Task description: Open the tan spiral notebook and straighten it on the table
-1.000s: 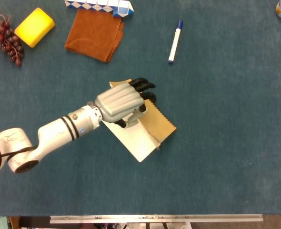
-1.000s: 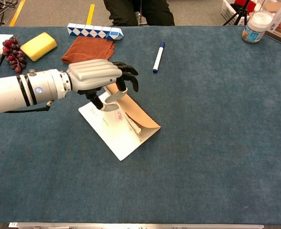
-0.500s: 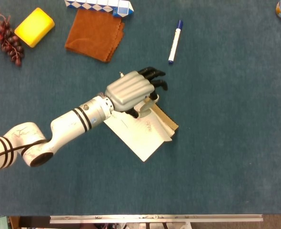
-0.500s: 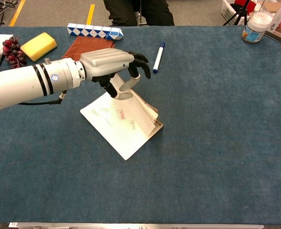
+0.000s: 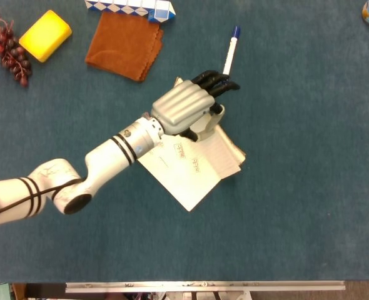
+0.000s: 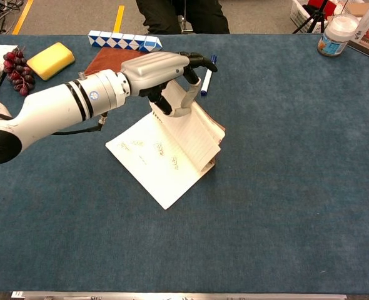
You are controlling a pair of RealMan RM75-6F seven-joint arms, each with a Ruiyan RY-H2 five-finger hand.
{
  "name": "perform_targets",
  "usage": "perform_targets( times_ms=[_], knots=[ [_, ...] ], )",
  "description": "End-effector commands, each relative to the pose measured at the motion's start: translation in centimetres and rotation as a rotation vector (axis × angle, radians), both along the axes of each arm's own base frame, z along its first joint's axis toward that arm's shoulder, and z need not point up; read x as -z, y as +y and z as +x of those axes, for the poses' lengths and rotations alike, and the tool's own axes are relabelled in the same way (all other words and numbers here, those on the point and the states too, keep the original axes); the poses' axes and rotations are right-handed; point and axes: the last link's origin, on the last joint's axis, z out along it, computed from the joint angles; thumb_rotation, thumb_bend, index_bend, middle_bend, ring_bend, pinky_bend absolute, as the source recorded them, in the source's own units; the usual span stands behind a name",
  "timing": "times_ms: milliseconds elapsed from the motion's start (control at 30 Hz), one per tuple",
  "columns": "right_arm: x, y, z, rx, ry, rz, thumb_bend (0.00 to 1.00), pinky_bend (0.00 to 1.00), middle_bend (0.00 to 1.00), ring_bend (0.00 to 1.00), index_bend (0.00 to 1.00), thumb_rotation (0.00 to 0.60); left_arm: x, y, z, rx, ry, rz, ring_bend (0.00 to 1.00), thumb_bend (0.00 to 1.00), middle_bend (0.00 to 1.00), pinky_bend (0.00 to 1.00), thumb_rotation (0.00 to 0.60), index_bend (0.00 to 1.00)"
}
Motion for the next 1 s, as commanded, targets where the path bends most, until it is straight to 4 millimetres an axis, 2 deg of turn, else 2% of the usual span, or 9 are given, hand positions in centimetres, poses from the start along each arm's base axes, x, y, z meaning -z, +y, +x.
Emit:
perform_targets(
  times_ms=[33,400,833,1000],
  knots=[
    [0.0,0.0,-0.1,0.001,-0.001,-0.002,0.32,0.41,0.33,0.33,0.38,0.600,0.5,0.2,0.5,-0.006,-0.019,0.013,0.00,0.33,0.09,0.04,0.600,0.31],
    [-0.1,0.3,-0.2,0.000,-0.007,-0.007,0.32,0.41,0.33,0.33,0.38,0.600,3.1,-0.2,2.3,-0.009,-0.048,0.017,0.00,0.33,0.04,0.02,0.600,0.23],
    [0.0,0.6,-0.2,-0.002,-0.013,-0.008,0.32,0.41,0.33,0.33,0.38,0.600,6.0,-1.3,2.7,-0.007,0.021,0.006,0.00,0.33,0.02,0.02,0.600,0.18],
    [0.0,0.6,-0.3,0.001,-0.013,-0.006,0.32,0.41,0.33,0.33,0.38,0.600,6.7,-1.5,3.2,-0.024,-0.002,-0.001,0.00,0.33,0.01,0.02,0.600,0.14]
  ],
)
